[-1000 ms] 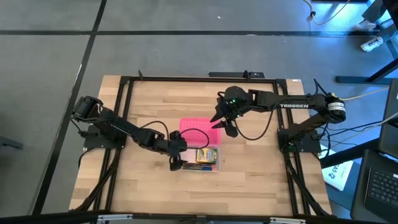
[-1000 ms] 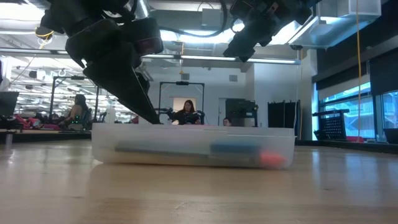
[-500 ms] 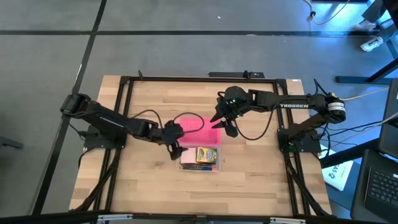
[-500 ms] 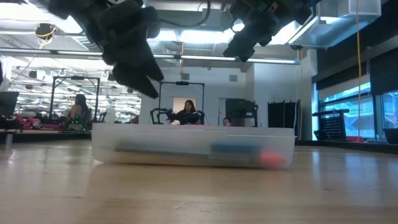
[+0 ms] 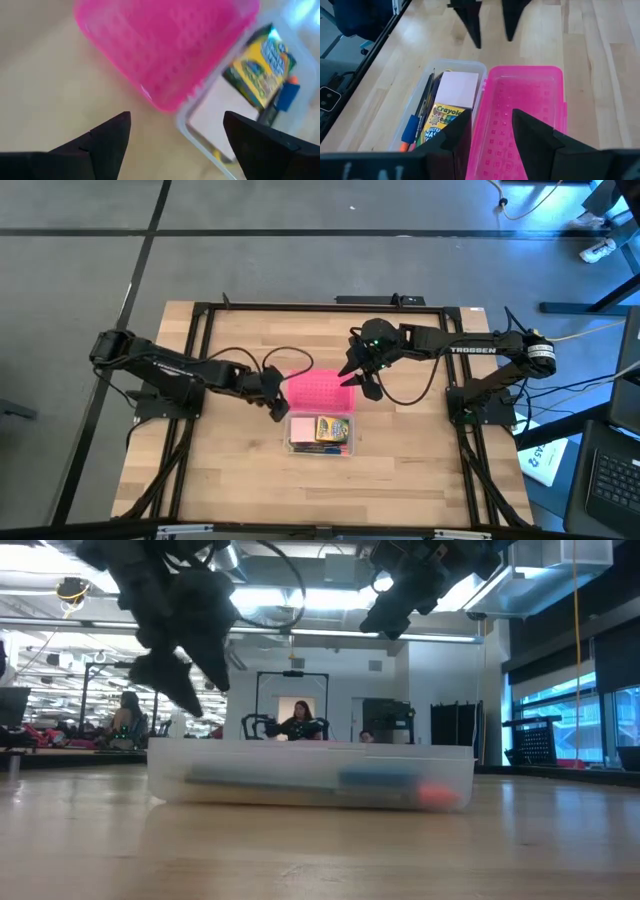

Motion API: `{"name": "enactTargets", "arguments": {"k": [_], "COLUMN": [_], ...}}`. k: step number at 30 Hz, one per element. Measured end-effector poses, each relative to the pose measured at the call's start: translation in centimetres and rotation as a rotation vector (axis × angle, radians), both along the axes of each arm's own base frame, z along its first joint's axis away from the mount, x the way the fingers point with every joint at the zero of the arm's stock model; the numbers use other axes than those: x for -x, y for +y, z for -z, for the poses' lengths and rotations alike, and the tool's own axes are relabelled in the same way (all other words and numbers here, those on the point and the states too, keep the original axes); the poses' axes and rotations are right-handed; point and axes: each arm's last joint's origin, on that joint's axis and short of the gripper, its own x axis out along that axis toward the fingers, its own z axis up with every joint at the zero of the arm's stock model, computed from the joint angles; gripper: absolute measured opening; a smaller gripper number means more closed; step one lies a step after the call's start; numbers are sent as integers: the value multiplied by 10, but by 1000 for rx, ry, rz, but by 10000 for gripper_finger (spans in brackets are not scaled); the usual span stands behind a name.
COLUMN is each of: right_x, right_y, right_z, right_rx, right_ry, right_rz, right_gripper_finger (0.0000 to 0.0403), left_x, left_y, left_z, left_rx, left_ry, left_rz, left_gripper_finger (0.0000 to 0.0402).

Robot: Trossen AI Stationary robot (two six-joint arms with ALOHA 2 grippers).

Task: Pack school essentials
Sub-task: Close the pink supply box

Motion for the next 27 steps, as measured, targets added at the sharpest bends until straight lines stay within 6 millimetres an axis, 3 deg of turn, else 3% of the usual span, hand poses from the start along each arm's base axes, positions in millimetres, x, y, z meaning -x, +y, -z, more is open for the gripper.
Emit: {"name": "enactTargets", "arguments": {"k": [12,27], "right_x": [0,0], "right_y": [0,0], "right_z": [0,0], "right_rx": [4,6], "right_ry": [-6,-7], "right_rz": [-4,-6], "right_gripper_finger": [144,144], "left_x": [2,-23], "left_y": [-24,-37], "left_z": [4,45], "left_rx": [199,249], "left_ry": [13,68], "left_rz": [-102,-164], "left_gripper_finger": [311,311]}}
